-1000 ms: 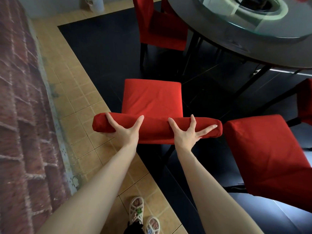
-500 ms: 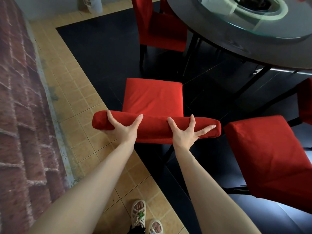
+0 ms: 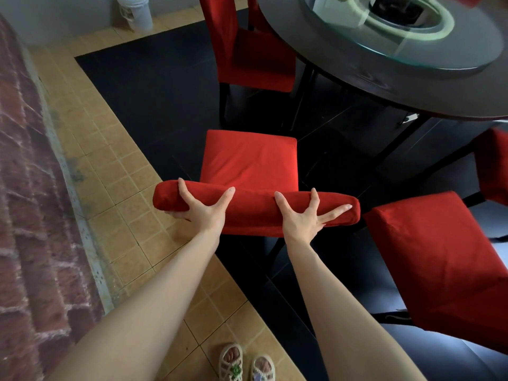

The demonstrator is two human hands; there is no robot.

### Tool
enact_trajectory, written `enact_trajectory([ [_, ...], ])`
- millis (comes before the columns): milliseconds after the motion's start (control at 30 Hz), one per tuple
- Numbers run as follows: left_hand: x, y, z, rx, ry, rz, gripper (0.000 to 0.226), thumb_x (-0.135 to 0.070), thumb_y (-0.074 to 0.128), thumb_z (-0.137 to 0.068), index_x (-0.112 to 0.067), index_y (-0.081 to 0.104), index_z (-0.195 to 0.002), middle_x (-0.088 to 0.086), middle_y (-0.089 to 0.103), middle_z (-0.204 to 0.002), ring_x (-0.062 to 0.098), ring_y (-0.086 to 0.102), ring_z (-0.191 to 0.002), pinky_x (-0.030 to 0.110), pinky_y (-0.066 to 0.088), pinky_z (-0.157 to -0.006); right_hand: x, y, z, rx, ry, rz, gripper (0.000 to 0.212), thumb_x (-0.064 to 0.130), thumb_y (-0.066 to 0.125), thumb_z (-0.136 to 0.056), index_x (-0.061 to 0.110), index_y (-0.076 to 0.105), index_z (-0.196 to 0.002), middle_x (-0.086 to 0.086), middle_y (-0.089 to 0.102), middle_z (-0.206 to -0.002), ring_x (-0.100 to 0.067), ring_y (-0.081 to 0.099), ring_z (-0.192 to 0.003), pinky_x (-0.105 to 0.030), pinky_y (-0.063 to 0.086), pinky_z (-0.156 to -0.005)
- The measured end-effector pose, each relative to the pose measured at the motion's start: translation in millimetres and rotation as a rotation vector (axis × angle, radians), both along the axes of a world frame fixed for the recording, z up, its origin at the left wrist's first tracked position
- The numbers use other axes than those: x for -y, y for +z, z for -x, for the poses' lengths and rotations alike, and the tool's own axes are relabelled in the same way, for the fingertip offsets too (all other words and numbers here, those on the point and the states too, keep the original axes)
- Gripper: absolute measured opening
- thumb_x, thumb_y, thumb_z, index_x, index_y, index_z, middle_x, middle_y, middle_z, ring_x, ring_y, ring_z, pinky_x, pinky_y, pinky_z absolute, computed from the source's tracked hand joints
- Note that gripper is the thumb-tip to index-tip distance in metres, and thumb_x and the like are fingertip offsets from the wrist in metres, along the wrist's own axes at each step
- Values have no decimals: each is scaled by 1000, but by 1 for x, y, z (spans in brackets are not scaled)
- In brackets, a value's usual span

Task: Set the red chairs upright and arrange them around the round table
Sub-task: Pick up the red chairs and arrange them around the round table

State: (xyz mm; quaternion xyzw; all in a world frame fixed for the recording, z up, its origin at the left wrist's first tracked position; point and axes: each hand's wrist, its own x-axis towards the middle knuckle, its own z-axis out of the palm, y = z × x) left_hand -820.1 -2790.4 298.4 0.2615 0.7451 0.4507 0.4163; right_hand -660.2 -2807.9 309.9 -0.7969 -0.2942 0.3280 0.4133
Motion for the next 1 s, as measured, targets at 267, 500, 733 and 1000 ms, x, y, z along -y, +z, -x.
enact_trajectory([
  [267,-37,2,11,-4,-30,-4,117,-54,86,-60,-57,6,-144,21,-21,-156,38,44,-131,33,49,-88,-30,-1,14,9,-38,14,98,65,79,-65,39,34,-148,21,-44,-146,-41,12,-145,-48,46,-101],
  [500,-82,5,26,-11,-73,7,116,-51,87,-63,-55,6,-146,21,-19,-156,34,47,-126,32,45,-85,-67,-1,31,19,-63,15,97,66,77,-66,38,33,-148,18,-45,-146,-44,9,-145,-52,45,-103],
  [733,-134,7,52,-5,-136,23,115,-52,86,-62,-58,6,-144,19,-19,-156,35,51,-121,30,46,-82,-110,-3,59,30,-141,14,97,68,76,-66,38,34,-148,17,-44,-147,-44,12,-144,-55,46,-101],
  [1000,-143,7,62,21,-172,22,113,-53,87,-59,-56,10,-141,24,-16,-154,25,45,-98,28,45,-79,-116,-1,69,61,-193,20,96,67,77,-65,37,37,-147,19,-41,-149,-41,15,-144,-48,44,-104],
])
